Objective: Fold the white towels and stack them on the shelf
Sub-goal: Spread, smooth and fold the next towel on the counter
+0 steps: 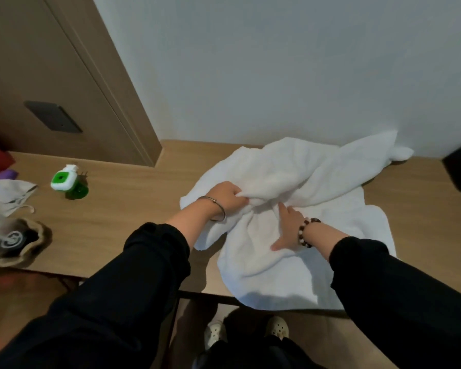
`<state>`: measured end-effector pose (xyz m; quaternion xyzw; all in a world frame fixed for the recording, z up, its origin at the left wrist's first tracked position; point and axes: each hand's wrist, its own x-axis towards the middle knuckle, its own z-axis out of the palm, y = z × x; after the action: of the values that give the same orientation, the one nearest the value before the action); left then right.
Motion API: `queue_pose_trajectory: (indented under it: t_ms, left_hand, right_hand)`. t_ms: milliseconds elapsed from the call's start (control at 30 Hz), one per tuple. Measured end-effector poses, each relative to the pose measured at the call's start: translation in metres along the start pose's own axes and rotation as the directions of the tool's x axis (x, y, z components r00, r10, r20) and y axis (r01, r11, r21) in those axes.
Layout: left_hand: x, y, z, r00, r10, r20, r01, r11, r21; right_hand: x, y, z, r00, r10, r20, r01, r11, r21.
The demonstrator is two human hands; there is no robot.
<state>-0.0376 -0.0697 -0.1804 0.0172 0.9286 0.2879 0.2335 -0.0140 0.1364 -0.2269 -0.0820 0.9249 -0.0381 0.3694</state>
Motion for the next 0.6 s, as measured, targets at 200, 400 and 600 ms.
queue_pose_trajectory:
  t_ms: [200, 400, 600]
  left_hand:
    - [-0.002, 0.014, -0.056, 0.998, -0.046, 0.041, 0.044, 0.999, 0.027]
    - [0.016, -0.006, -0.161, 0.831, -0.067, -0.551, 0.28, 0.908, 0.312]
    - [0.016, -0.028, -0.123, 0.752, 0.198, -0.628, 0.225, 0.819, 0.528]
  right_hand:
    - [-0.004, 0.003, -0.005, 0.948, -0.061, -0.314, -0.016, 0.972, -0.236]
    - [-0.014, 0.018, -0.053, 0.92, 0.28, -0.273, -0.385, 0.771, -0.507]
    - [-0.01, 0.018, -0.055, 0.86, 0.092, -0.502, -0.278, 0.909, -0.31]
